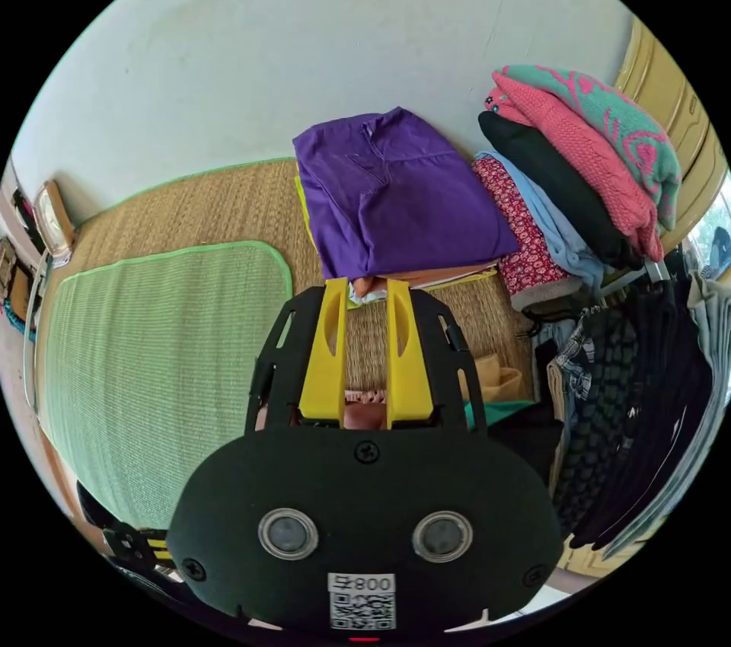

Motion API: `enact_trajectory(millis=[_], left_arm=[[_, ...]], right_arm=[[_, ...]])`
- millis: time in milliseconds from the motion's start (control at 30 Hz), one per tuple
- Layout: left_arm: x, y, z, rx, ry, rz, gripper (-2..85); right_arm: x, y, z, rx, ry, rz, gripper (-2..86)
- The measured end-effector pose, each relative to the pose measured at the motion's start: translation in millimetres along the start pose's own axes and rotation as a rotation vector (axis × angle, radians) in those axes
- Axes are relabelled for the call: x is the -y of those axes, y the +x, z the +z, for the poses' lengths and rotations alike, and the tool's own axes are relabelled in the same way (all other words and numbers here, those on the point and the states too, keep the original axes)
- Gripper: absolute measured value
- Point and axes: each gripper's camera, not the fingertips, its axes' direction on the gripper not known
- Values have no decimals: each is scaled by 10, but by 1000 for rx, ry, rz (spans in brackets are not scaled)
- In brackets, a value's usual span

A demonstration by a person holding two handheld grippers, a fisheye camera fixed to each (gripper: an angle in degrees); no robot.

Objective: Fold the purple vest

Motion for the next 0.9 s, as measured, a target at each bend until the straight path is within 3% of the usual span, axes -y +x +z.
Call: enact_trajectory(millis=[233, 533, 667, 900], left_arm=[[-361, 67, -434, -23, 11, 38, 64], [-835, -36, -1047, -109, 14, -53, 11], [-1090, -65, -1375, -226, 3, -56, 4], [-1668, -17, -2147, -257, 63, -98, 1]], right_arm=[[321, -97, 303, -106, -33, 5, 69], [206, -164, 69, -138, -10, -22, 25], [96, -109, -311, -25, 18, -34, 17], [-83, -38, -1102, 238, 76, -72, 15]])
